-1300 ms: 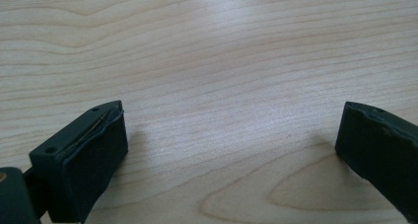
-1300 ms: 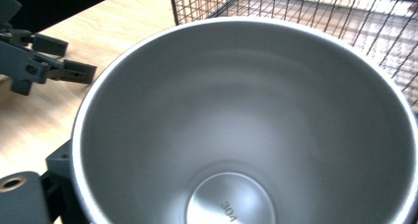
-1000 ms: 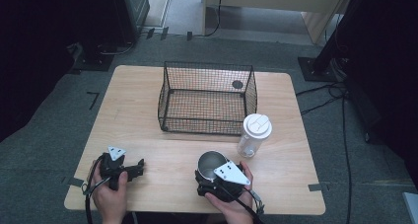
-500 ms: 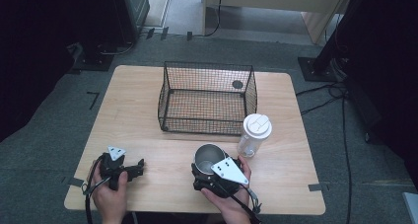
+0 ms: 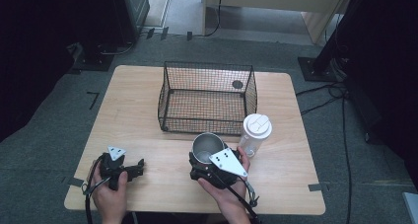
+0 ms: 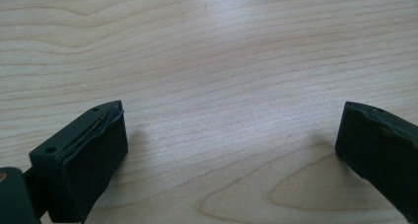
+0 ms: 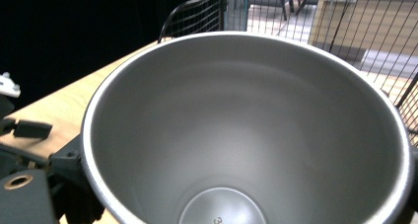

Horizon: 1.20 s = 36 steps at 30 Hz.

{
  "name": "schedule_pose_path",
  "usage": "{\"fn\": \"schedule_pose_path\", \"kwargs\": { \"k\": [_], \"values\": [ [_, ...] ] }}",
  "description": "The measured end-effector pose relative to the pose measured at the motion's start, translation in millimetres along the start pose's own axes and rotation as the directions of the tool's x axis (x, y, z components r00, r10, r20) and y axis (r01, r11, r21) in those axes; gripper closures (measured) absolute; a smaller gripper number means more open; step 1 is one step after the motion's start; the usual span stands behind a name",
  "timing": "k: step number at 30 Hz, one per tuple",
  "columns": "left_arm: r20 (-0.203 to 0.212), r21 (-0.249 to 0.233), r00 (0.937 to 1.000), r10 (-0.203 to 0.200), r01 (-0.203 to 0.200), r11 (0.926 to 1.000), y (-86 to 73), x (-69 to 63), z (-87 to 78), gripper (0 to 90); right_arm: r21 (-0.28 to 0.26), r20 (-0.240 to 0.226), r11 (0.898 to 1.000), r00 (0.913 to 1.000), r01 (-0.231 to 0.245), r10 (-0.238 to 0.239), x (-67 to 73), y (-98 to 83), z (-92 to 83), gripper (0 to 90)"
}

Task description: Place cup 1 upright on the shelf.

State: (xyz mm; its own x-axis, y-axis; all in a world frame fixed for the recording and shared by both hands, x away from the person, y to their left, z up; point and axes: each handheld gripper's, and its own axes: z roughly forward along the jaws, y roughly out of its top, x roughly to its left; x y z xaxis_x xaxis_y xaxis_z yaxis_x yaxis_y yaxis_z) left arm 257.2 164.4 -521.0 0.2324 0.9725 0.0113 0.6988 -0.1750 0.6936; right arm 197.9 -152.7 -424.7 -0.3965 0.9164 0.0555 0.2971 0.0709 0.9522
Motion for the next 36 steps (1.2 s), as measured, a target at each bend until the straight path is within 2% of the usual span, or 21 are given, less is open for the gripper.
{"fn": "schedule_pose_path", "kwargs": {
  "k": [8, 12, 14, 15, 16, 17, 18, 24, 25, 26, 27, 28, 29, 31, 35, 36],
  "values": [
    [-0.001, 0.002, 1.0, 0.002, -0.002, 1.0, 0.1, 0.2, -0.1, 0.0, -0.06, 0.026, 0.998, 0.9997, 0.002, 0.0, -0.8, 13.8, 4.3, 7.2],
    [0.0, 0.002, 1.0, 0.003, -0.003, 1.0, 0.1, 0.2, -0.1, 0.0, -0.136, 0.058, 0.99, 0.998, 0.031, -0.023, 0.2, 19.6, 8.0, 7.2],
    [0.0, 0.002, 1.0, 0.003, -0.003, 1.0, 0.1, 0.2, -0.1, 0.0, -0.151, 0.062, 0.988, 0.9976, 0.04, -0.031, 0.5, 20.7, 8.9, 7.2],
    [0.0, 0.002, 1.0, 0.003, -0.003, 1.0, 0.1, 0.2, -0.1, 0.0, -0.18, 0.065, 0.983, 0.9973, 0.045, -0.034, 0.9, 22.9, 11.0, 7.2],
    [0.0, 0.002, 1.0, 0.002, -0.002, 1.0, 0.1, 0.2, -0.1, 0.0, -0.18, 0.065, 0.983, 0.9973, 0.045, -0.034, 0.9, 22.9, 11.0, 7.2],
    [0.0, 0.002, 1.0, 0.002, -0.002, 1.0, 0.1, 0.2, -0.1, 0.0, -0.202, 0.065, 0.978, 0.9971, 0.053, -0.04, 0.6, 25.6, 13.5, 7.2],
    [0.0, 0.002, 1.0, 0.002, -0.002, 1.0, 0.1, 0.2, -0.1, 0.0, -0.202, 0.065, 0.978, 0.9971, 0.053, -0.04, 0.6, 25.6, 13.5, 7.2],
    [0.0, 0.003, 1.0, 0.003, -0.003, 1.0, 0.1, 0.2, -0.2, 0.0, -0.267, 0.081, 0.962, 0.9961, 0.056, -0.036, 1.2, 33.2, 21.7, 7.1],
    [0.0, 0.003, 1.0, 0.003, -0.003, 1.0, 0.1, 0.2, -0.2, 0.0, -0.293, 0.091, 0.954, 0.9953, 0.06, -0.034, 1.1, 35.1, 24.9, 7.2],
    [0.0, 0.003, 1.0, 0.003, -0.003, 1.0, 0.1, 0.2, -0.2, 0.0, -0.293, 0.091, 0.954, 0.9953, 0.06, -0.034, 1.1, 35.1, 24.9, 7.2],
    [0.0, 0.003, 1.0, 0.003, -0.003, 1.0, 0.1, 0.2, -0.2, 0.0, -0.316, 0.101, 0.947, 0.9945, 0.058, -0.027, 0.2, 37.3, 28.6, 7.1],
    [0.0, 0.003, 1.0, 0.003, -0.003, 1.0, 0.1, 0.2, -0.2, 0.0, -0.316, 0.101, 0.947, 0.9945, 0.058, -0.027, 0.2, 37.3, 28.6, 7.1],
    [0.0, 0.003, 1.0, 0.003, -0.003, 1.0, 0.1, 0.2, -0.2, 0.0, -0.336, 0.119, 0.939, 0.9923, 0.072, -0.034, -0.8, 39.2, 32.8, 7.1],
    [0.0, 0.003, 1.0, 0.002, -0.002, 1.0, 0.1, 0.2, -0.2, 0.0, -0.354, 0.14, 0.931, 0.9892, 0.09, -0.042, -1.5, 41.4, 36.7, 7.2],
    [0.001, 0.002, 1.0, 0.002, -0.002, 1.0, 0.1, 0.2, -0.2, 0.0, -0.361, 0.15, 0.928, 0.9881, 0.087, -0.035, -3.1, 46.5, 42.4, 7.2],
    [0.0, 0.004, 1.0, 0.003, -0.003, 1.0, 0.2, 0.2, -0.3, 0.0, -0.372, 0.154, 0.924, 0.9876, 0.086, -0.03, -4.8, 50.3, 46.3, 7.2]
  ]
}}
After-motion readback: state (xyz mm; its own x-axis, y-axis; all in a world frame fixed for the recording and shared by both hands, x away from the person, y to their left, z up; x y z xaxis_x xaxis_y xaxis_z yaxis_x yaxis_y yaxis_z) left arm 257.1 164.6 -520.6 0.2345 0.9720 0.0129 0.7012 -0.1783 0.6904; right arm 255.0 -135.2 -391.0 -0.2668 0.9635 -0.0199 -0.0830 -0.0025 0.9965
